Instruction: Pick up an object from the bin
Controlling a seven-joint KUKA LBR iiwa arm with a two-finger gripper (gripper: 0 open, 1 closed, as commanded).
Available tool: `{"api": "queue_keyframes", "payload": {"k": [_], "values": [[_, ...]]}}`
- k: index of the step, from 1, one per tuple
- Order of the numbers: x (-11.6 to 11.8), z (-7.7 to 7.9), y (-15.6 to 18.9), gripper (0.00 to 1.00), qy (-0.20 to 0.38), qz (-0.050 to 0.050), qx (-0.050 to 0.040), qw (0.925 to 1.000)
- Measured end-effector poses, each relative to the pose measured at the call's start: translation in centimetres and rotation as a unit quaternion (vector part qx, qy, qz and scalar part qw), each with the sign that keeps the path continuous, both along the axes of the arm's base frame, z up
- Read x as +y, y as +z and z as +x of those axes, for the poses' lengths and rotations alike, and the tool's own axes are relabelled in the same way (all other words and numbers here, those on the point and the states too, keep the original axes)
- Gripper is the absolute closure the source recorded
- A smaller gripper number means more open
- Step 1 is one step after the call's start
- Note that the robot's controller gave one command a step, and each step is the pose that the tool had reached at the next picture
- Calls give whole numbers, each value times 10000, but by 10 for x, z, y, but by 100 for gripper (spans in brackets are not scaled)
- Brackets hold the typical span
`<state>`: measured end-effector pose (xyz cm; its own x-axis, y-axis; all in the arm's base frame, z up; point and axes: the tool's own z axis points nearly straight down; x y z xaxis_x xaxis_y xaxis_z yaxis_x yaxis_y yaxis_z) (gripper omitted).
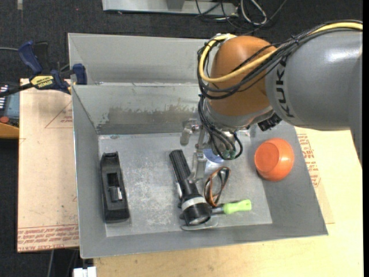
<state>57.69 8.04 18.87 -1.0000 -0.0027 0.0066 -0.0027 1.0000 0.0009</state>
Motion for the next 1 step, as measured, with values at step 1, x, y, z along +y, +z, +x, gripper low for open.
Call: {"api": "queue_keyframes", "payload": {"k": [1], "values": [[-1,2,4,0,-15,3,-38,10000]]}}
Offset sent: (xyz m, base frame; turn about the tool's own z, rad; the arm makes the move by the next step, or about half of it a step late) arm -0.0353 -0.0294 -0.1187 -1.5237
